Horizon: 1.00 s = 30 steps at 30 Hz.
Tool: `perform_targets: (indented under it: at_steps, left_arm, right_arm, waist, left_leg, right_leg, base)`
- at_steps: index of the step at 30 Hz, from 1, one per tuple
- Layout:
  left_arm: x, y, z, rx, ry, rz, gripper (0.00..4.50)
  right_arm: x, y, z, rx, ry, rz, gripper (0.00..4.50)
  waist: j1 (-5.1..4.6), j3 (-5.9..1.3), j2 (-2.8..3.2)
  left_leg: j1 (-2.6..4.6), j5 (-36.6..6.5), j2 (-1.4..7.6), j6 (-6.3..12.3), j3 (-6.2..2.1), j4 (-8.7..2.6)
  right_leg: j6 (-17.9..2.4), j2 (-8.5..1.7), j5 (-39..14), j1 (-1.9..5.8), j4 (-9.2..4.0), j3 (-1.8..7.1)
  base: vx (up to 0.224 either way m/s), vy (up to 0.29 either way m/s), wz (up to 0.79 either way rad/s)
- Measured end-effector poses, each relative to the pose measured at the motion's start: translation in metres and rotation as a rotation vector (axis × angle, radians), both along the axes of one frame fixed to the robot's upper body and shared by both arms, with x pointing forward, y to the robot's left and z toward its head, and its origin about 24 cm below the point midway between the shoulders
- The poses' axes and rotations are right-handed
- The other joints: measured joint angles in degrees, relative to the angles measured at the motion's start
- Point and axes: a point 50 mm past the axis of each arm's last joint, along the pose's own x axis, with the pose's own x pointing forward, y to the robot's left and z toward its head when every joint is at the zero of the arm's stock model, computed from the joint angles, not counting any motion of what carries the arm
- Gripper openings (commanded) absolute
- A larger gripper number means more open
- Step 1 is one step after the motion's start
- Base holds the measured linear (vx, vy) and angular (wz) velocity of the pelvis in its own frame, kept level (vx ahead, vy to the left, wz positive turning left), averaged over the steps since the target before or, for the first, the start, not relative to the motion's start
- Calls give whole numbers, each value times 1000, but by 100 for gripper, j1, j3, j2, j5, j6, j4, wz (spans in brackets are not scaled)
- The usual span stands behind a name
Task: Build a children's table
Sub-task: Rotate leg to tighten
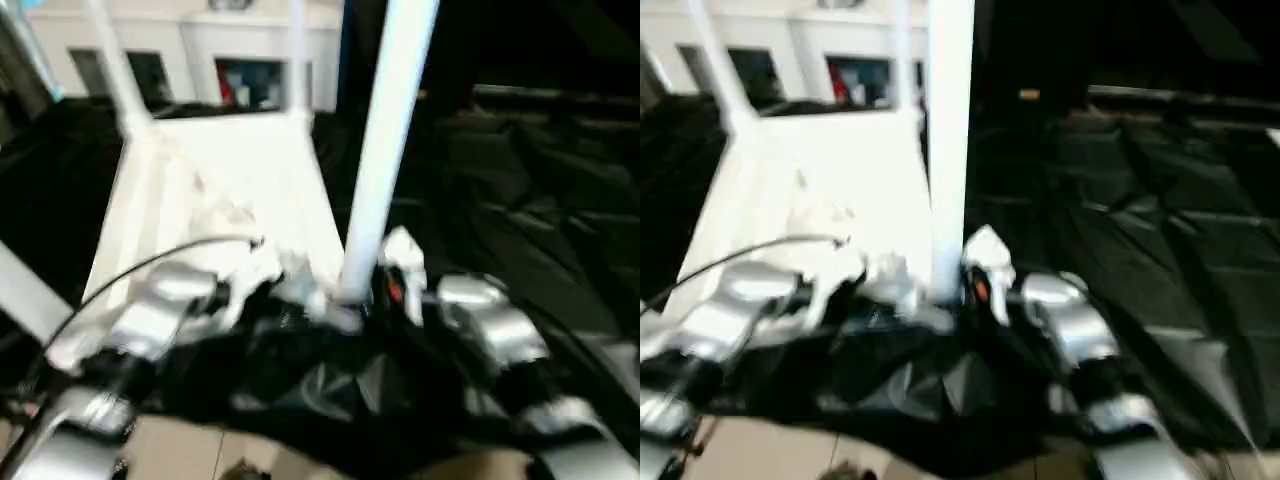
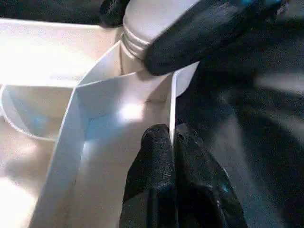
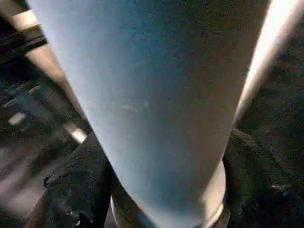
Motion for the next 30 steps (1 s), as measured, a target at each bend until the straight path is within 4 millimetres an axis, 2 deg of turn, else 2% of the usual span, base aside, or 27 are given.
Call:
perform_targets:
  at_steps: [4, 7, 8, 11, 13, 20, 30]
  left_arm:
    - [12, -14, 0, 2, -21, 98, 0]
    - [14, -19, 1, 5, -37, 124, 0]
    - [15, -20, 1, 3, -38, 125, 0]
    - [15, -20, 1, 0, -39, 126, 0]
    - [15, -19, 2, 0, -40, 119, 0]
    - [8, -4, 2, 3, -33, 37, 0]
    - [-14, 11, 2, -7, 18, -161, 0]
  right_arm:
    - [12, 9, -1, 32, 7, -240, 270]
    - [15, 14, -1, 42, 0, -326, 270]
    - [15, 14, -1, 40, -4, -328, 326]
    - [15, 14, 0, 43, -17, -314, 349]
    - [14, 15, 0, 46, -22, -292, 375]
    - [6, 5, 1, -22, -55, -65, 375]
    - [-13, -12, 7, -62, -32, 312, 375]
  waist:
    - [-23, 0, 8]
    - [-15, -4, 15]
    - [-15, -6, 18]
    - [-15, -10, 28]
    - [-15, -8, 32]
    - [-18, -6, 33]
    - [87, -1, 30]
  left_leg:
    - [0, 0, 0, 0, -3, -6]
    - [-3, 1, 0, -1, -3, -13]
    - [-4, 1, 0, -1, -3, -13]
    - [-7, 0, 0, 0, 1, -12]
    - [-7, 0, 0, 0, 1, -12]
    - [-9, 0, 2, 0, 0, -12]
    - [-18, -2, 5, 3, 1, -6]
  right_leg:
    - [3, 0, 5, -4, 3, -4]
    - [-11, 1, 13, -7, 2, -6]
    - [-9, 0, 12, -7, 0, -5]
    - [-3, 0, 7, -7, -7, -2]
    - [-4, 0, 7, -7, -7, -2]
    - [-2, 2, 6, -7, -8, -5]
    - [-3, 1, -3, -9, -6, -8]
  base:
    - [0, 0, 0]
    - [0, 0, 0]
    - [0, 0, 0]
    - [0, 0, 0]
    - [0, 0, 0]
    - [0, 0, 0]
    - [0, 0, 0]
